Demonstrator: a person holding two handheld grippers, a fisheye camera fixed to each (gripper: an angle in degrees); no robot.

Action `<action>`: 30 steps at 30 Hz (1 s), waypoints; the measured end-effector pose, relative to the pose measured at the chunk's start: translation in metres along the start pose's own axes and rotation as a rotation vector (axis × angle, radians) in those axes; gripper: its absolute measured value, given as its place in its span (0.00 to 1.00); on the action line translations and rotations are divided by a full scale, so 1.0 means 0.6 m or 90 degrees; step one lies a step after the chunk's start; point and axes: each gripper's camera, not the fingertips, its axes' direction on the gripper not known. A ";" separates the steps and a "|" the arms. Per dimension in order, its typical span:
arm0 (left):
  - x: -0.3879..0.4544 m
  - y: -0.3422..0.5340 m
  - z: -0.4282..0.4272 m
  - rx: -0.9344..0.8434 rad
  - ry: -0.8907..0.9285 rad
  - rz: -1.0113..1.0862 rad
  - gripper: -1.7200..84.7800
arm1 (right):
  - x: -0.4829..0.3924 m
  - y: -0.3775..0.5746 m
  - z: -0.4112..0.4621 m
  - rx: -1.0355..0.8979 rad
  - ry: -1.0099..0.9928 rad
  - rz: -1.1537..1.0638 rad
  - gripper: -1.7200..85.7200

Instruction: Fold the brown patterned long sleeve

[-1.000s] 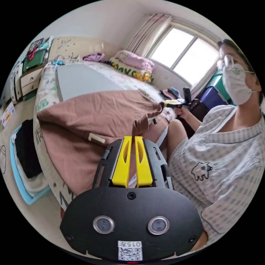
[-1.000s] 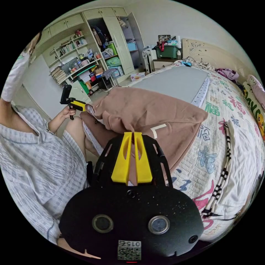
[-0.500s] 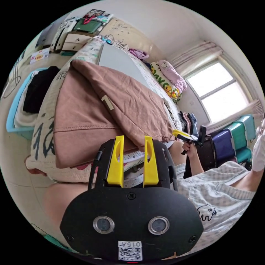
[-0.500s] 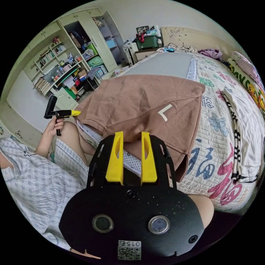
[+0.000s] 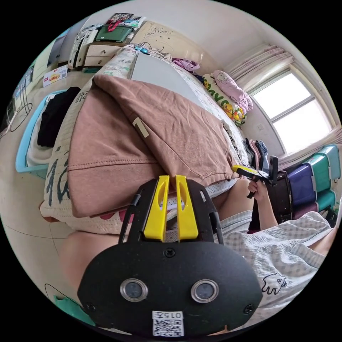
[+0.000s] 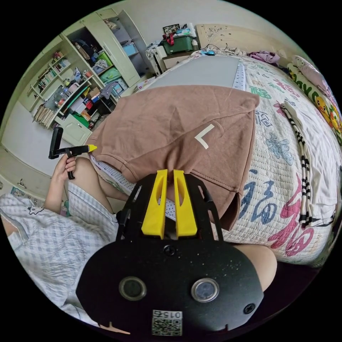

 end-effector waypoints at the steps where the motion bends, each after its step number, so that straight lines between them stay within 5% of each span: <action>1: -0.008 -0.003 -0.012 0.015 0.000 -0.003 0.08 | 0.023 -0.009 -0.030 0.020 -0.020 0.011 0.08; 5: -0.087 -0.065 -0.091 0.126 -0.026 -0.067 0.11 | 0.122 -0.072 -0.133 0.115 0.052 0.100 0.08; 11: -0.171 -0.207 -0.097 0.183 -0.008 -0.114 0.15 | 0.305 -0.240 -0.166 0.159 -0.070 0.243 0.14; 20: -0.228 -0.322 0.014 0.089 -0.021 -0.203 0.14 | 0.370 -0.423 -0.130 0.122 -0.051 0.281 0.16; 30: -0.194 -0.359 0.038 0.067 -0.033 -0.161 0.04 | 0.344 -0.496 -0.124 0.082 0.063 0.271 0.03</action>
